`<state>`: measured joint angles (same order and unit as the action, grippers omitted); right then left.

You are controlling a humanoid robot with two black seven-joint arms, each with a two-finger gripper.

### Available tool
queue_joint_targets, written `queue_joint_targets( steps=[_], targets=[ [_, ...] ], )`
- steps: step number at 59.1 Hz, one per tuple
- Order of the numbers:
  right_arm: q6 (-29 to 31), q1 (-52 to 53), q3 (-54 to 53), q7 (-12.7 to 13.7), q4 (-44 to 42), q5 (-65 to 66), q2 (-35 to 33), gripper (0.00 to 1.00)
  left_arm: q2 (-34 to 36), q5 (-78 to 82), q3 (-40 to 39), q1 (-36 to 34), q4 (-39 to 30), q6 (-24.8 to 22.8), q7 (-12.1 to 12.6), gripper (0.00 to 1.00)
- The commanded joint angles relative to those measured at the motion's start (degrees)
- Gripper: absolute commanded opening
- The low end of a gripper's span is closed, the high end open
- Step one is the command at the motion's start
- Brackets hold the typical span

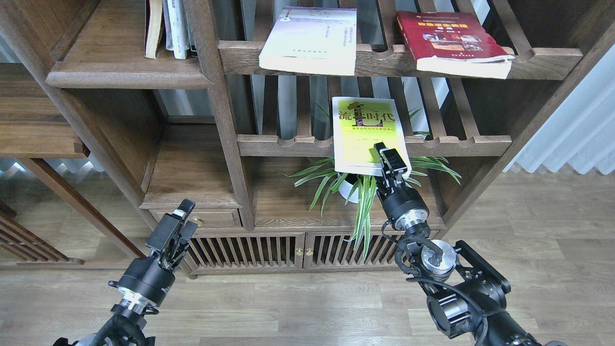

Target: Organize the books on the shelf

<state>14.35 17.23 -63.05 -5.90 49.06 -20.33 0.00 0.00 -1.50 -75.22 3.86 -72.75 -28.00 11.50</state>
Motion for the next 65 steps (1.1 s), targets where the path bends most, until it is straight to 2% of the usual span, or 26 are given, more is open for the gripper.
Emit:
queue_joint_targets(
  steps=[1, 2, 3, 5, 11, 34, 39, 56, 65],
  targets=[
    [0.6, 0.0, 0.6, 0.0, 0.0, 0.0, 0.0, 0.44, 0.0, 0.0, 0.0, 0.0, 0.0, 0.0, -0.1, 1.00],
    [0.6, 0.0, 0.6, 0.0, 0.0, -0.1, 0.0, 0.42, 0.0, 0.0, 0.0, 0.0, 0.1, 0.0, -0.1, 1.00],
    [0.7, 0.0, 0.6, 0.1, 0.1, -0.1, 0.0, 0.35, 0.0, 0.0, 0.0, 0.0, 0.1, 0.0, -0.1, 1.00],
    [0.9, 0.0, 0.6, 0.1, 0.1, -0.1, 0.0, 0.29, 0.0, 0.0, 0.0, 0.0, 0.1, 0.0, 0.0, 1.00],
    [2.9, 0.0, 1.2, 0.7, 0.0, 0.3, 0.0, 0.29, 0.0, 0.0, -0.2, 0.0, 0.1, 0.0, -0.1, 1.00],
    [4.5, -0.3, 2.1, 0.5, -0.2, 0.3, 0.0, 0.05, 0.0, 0.0, -1.0, 0.3, 0.1, 0.0, -0.1, 1.00],
    [7.8, -0.4, 2.3, 0.9, 0.3, 0.6, 0.0, 0.05, 0.0, 0.0, -0.9, 0.3, 0.1, 0.0, 0.1, 1.00],
    [12.7, -2.7, 2.6, 1.2, 4.4, 0.7, 0.0, 0.05, 0.0, 0.0, -0.8, 0.4, 0.1, 0.0, 0.0, 1.00],
    [13.7, -6.2, 2.9, 3.2, 7.7, 0.9, 0.0, 0.05, 0.0, -0.3, -0.5, 0.4, 0.1, 0.0, 0.5, 1.00]
  ],
)
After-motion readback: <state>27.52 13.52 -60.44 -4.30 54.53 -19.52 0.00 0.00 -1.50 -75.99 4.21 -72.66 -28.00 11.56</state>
